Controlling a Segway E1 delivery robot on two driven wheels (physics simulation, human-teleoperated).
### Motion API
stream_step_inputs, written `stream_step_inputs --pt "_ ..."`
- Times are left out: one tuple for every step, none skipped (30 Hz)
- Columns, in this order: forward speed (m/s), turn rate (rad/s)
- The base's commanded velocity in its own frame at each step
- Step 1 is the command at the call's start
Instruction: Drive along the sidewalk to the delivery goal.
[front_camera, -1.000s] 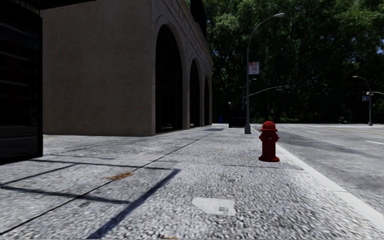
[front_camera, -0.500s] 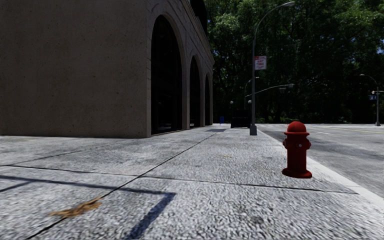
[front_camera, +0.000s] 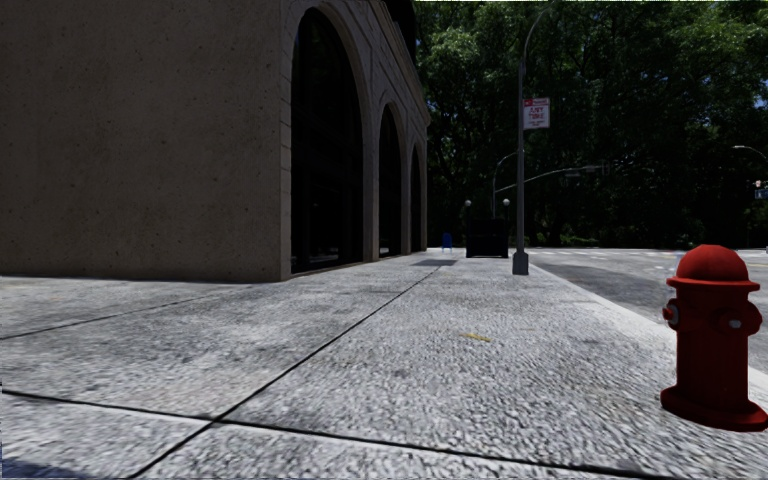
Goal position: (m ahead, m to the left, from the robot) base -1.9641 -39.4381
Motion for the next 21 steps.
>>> stream_step_inputs --pt "2.0 0.0" --pt "2.0 0.0" --pt "2.0 0.0" --pt "2.0 0.0" --pt "2.0 0.0" --pt "2.0 0.0" --pt "2.0 0.0" --pt "2.0 0.0" --pt "2.0 0.0" --pt "2.0 0.0" --pt "2.0 0.0" --pt "2.0 0.0" --pt "2.0 0.0" --pt "2.0 0.0" --pt "2.0 0.0" --pt "2.0 0.0" --pt "2.0 0.0" --pt "2.0 0.0" --pt "2.0 0.0" --pt "2.0 0.0" --pt "2.0 0.0"
